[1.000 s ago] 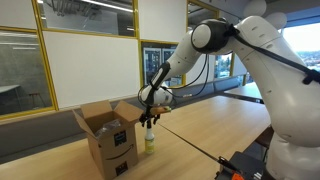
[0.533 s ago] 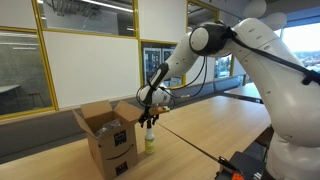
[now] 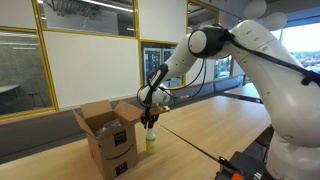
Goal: Place the three plastics inside the brown box, place the spray bottle in the box
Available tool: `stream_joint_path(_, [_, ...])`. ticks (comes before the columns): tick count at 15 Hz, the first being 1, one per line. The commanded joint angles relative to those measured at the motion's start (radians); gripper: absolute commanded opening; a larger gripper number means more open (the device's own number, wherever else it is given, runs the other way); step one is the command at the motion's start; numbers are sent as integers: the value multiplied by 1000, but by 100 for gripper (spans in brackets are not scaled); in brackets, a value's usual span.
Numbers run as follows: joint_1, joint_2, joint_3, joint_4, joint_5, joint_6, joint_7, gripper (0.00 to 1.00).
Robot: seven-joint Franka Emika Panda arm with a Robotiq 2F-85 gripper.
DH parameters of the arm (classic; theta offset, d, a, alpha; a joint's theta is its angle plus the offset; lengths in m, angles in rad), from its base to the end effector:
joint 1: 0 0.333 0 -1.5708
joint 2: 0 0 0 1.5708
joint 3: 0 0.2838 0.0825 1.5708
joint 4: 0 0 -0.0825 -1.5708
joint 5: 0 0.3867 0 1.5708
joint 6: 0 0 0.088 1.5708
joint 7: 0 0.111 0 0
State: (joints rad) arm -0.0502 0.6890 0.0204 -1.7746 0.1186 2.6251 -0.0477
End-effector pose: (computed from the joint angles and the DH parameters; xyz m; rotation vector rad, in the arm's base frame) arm 0.6551 -0.0228 0.1547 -3.0555 0.1318 -0.2512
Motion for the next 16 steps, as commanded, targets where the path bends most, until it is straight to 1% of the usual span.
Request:
stream_joint_path(1, [20, 16, -25, 44, -35, -45, 35, 29])
stream_joint_path(2, [22, 15, -29, 46, -39, -54, 37, 20])
stream_joint_path(4, [23, 13, -34, 50, -52, -78, 41, 11])
stream_joint_path(7, [30, 3, -48, 53, -73, -112, 51, 9])
stream_joint_path(9, [32, -6, -55, 54, -85, -140, 56, 14])
stream_joint_path(10, [35, -10, -60, 55, -94, -152, 62, 13])
stream_joint_path(11, [34, -16, -62, 54, -98, -168, 63, 15])
stream_joint_path(13, [40, -32, -76, 54, -116, -205, 76, 14])
stream_joint_path(14, [39, -42, -79, 55, -120, -226, 78, 12])
stream_joint_path(15, [40, -53, -84, 56, -129, -247, 84, 13])
stream_joint_path(16, [44, -63, -91, 58, -139, -271, 91, 11])
